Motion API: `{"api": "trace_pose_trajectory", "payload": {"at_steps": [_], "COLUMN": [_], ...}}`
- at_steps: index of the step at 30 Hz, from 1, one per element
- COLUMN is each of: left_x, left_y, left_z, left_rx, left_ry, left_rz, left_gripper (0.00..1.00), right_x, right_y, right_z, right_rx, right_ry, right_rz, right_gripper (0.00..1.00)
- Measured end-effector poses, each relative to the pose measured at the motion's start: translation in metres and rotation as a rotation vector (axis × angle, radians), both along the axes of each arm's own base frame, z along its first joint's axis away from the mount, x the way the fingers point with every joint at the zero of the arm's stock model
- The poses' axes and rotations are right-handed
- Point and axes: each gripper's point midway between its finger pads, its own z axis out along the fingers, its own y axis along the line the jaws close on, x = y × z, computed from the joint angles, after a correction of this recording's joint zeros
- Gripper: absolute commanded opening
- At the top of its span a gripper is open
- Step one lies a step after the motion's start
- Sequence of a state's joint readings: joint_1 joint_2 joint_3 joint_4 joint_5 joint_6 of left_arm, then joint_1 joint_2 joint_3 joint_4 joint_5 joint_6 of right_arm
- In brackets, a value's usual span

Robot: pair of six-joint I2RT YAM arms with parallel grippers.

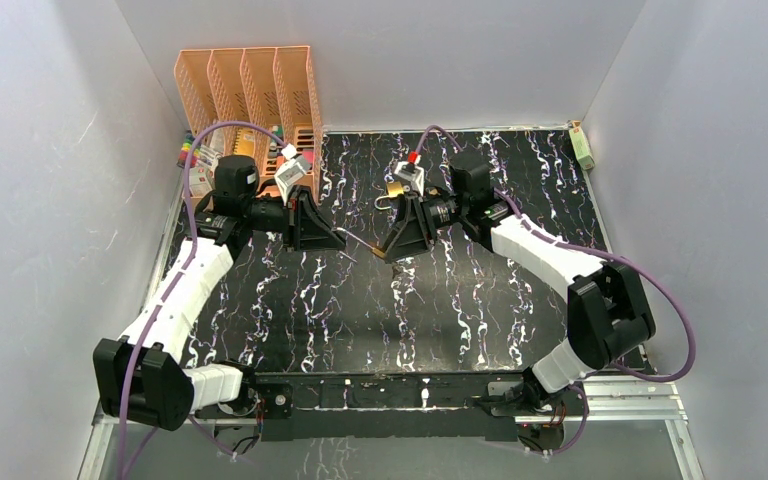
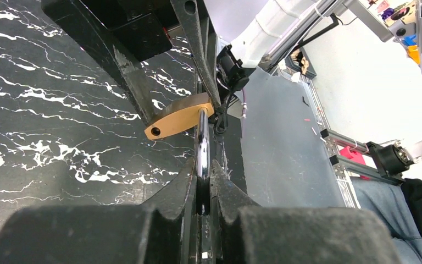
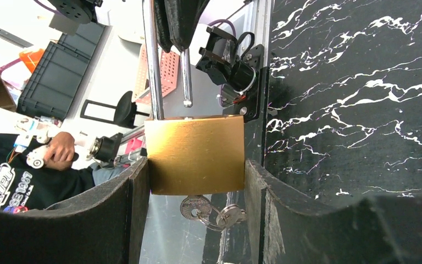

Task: Lock with the key
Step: Pick up the lock from the center of the board.

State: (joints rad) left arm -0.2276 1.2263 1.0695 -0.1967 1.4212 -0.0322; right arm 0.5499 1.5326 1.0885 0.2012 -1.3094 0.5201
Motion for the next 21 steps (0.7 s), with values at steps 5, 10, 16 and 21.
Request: {"api": "trace_pose_trajectory", "payload": {"at_steps": [5, 10, 16, 21], "left_x": [-0.002, -0.001, 0.005, 0.014], "left_y": [0.000, -0.002, -0.004, -0.007], "left_z": [0.002, -0.001, 0.019, 0.051], "left_rx": [-0.014, -0.018, -0.032, -0.099], "left_ry": [0.013, 0.056, -0.020, -0.150], "left_rz": [-0.027, -0.050, -0.041, 0.038], "left_gripper": [0.00, 0.00, 0.00, 0.00], "right_x": [0.001, 0.015, 0.029, 0.025], "right_y": [0.000, 0.005, -0.001, -0.015], "right_z": [0.005, 0.020, 0.027, 0.038], "right_rx": [-0.011, -0.002, 0.016, 0.142], "right_ry": [0.002, -0.077, -0.218, -0.371], "right_rz": [-0.002, -0.057, -0.247, -0.416], "right_gripper": [0.91, 0.98, 0.99, 0.98]}}
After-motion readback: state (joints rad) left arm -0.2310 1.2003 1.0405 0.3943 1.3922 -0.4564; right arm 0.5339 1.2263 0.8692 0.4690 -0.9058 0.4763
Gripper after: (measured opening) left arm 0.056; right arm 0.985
